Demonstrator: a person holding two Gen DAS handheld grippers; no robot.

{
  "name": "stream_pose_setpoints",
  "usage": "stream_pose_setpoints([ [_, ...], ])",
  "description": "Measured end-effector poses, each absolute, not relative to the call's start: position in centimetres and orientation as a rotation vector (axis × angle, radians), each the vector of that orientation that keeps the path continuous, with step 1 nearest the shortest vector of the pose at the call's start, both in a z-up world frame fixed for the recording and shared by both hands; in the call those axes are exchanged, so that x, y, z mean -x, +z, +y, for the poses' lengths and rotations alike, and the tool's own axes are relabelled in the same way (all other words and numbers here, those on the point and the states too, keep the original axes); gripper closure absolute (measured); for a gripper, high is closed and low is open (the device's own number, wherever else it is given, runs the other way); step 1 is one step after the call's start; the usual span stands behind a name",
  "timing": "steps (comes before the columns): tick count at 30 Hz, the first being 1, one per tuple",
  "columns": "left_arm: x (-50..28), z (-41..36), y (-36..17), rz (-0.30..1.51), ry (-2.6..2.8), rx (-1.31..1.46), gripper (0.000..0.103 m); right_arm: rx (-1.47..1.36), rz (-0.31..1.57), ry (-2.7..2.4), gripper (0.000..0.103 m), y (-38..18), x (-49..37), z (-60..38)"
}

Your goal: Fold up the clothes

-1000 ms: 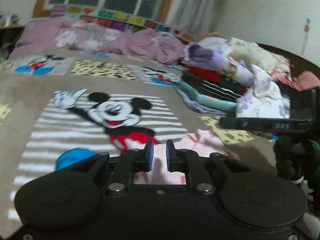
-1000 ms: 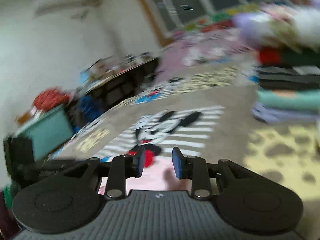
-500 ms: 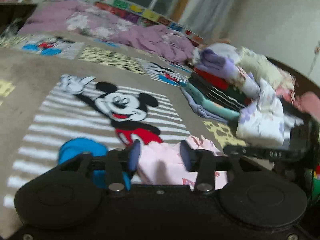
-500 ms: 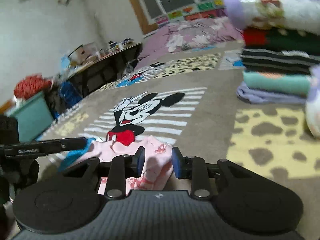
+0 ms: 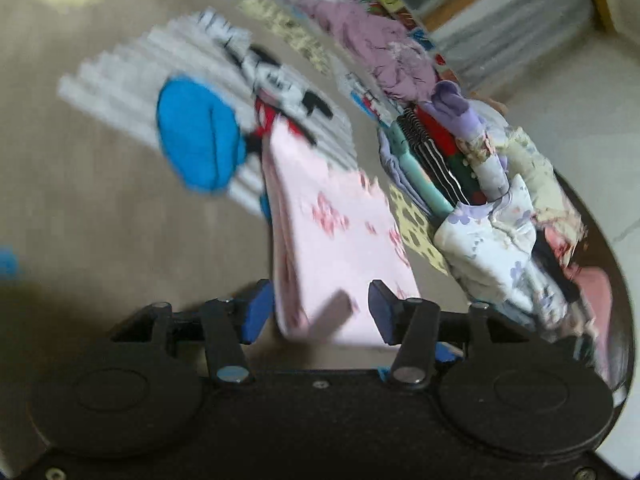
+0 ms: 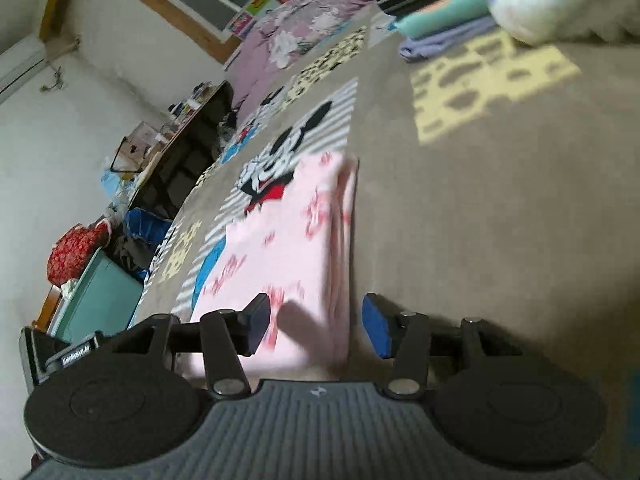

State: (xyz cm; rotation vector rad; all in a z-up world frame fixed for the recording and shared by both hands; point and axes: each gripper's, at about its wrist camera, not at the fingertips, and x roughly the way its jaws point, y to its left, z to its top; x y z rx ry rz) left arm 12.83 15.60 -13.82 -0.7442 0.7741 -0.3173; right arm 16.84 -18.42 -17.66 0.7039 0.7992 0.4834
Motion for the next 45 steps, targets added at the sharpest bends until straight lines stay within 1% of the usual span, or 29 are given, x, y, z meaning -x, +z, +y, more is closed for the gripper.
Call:
stream_pose_setpoints([
  [2,-12.8,14.8,-14.3,0.763,-0.278,0.752,0.051,-0.782,0.793,0.461,0.051,-18.2,-16.5,-18.4],
  [3,-13.0,14.8,-14.5,0.75,-0.265,0.769,0.053,-0.815,0.787,0.454,0.052,-18.5,-16.7,-18.4],
  [4,-13.0,14.9,-14.7,0.741,-0.248,0.793,0.065,-0.838,0.787,0.454,0.055,-18.8,-16.9,-18.4],
  [6,-13.0,15.1,-15.2,0.733,-0.218,0.823,0.081,-0.875,0.787,0.445,0.076,-19.5,-17.4,-18.3],
  [7,-12.9,15.2,-15.5,0.73,-0.214,0.831,0.089,-0.888,0.787,0.434,0.08,-19.9,-17.4,-18.2],
  [8,-12.7,15.4,-15.6,0.726,-0.211,0.839,0.091,-0.884,0.774,0.426,0.085,-20.3,-17.3,-18.2],
  [9,-12.3,15.5,-15.4,0.721,-0.21,0.847,0.095,-0.885,0.768,0.422,0.086,-20.3,-17.0,-18.2],
  [10,-12.0,15.5,-15.2,0.716,-0.208,0.852,0.095,-0.886,0.762,0.419,0.086,-20.2,-16.8,-18.2],
  [15,-8.3,15.4,-14.1,0.722,-0.206,0.836,0.096,-0.92,0.778,0.439,0.087,-19.5,-14.4,-18.5],
  [20,-3.2,14.5,-14.1,0.784,-0.209,0.796,0.096,-0.958,0.835,0.444,0.087,-20.3,-8.8,-19.4],
  [21,-2.3,14.3,-14.2,0.798,-0.215,0.77,0.094,-0.963,0.845,0.447,0.087,-20.5,-7.5,-19.7],
  [23,-1.3,14.1,-13.8,0.79,-0.23,0.698,0.084,-0.987,0.862,0.448,0.087,-20.7,-5.4,-20.5],
  [24,-1.0,14.2,-13.4,0.776,-0.238,0.668,0.07,-1.0,0.863,0.444,0.083,-20.7,-4.6,-20.9],
  [25,-0.7,14.2,-13.1,0.762,-0.246,0.638,0.051,-0.99,0.853,0.442,0.081,-20.4,-4.3,-21.1],
  [26,-0.5,14.4,-12.9,0.747,-0.251,0.619,0.044,-0.977,0.841,0.439,0.072,-19.9,-3.9,-21.4],
  [27,-0.7,14.8,-12.9,0.728,-0.249,0.633,0.042,-0.953,0.812,0.439,0.06,-19.4,-3.9,-21.5],
  [30,-1.5,15.7,-13.2,0.685,-0.247,0.674,0.042,-0.887,0.76,0.453,0.05,-18.4,-5.4,-20.8],
  [31,-2.0,15.7,-13.5,0.691,-0.243,0.682,0.043,-0.867,0.75,0.46,0.048,-18.1,-6.1,-20.4],
  [35,-4.8,16.0,-14.4,0.695,-0.239,0.741,0.043,-0.843,0.738,0.447,0.049,-18.8,-9.3,-19.0],
  [36,-5.5,16.1,-14.6,0.695,-0.238,0.756,0.046,-0.852,0.724,0.441,0.05,-19.0,-9.8,-18.9],
  [37,-6.3,16.1,-14.8,0.699,-0.237,0.766,0.054,-0.859,0.715,0.434,0.051,-19.2,-10.2,-18.9],
  [38,-7.1,16.1,-15.1,0.704,-0.235,0.776,0.058,-0.866,0.711,0.429,0.052,-19.4,-10.5,-18.9],
  [39,-7.7,16.2,-15.3,0.711,-0.234,0.787,0.067,-0.873,0.707,0.423,0.052,-19.6,-10.8,-18.9],
  [40,-8.2,16.2,-15.5,0.716,-0.235,0.796,0.068,-0.868,0.705,0.425,0.052,-19.7,-11.0,-18.7],
  [41,-8.4,16.1,-15.6,0.718,-0.244,0.798,0.068,-0.862,0.704,0.427,0.054,-19.8,-11.2,-18.6],
  [42,-8.6,16.0,-15.7,0.72,-0.254,0.8,0.068,-0.851,0.704,0.423,0.062,-20.0,-11.3,-18.4],
  [43,-8.8,15.9,-15.7,0.722,-0.263,0.802,0.068,-0.84,0.704,0.418,0.066,-20.1,-11.4,-18.1],
  [44,-9.0,15.8,-15.8,0.723,-0.273,0.804,0.068,-0.85,0.703,0.417,0.077,-20.5,-11.5,-18.1],
  [45,-9.2,15.7,-15.8,0.725,-0.283,0.806,0.07,-0.862,0.703,0.418,0.083,-20.8,-11.5,-18.1],
])
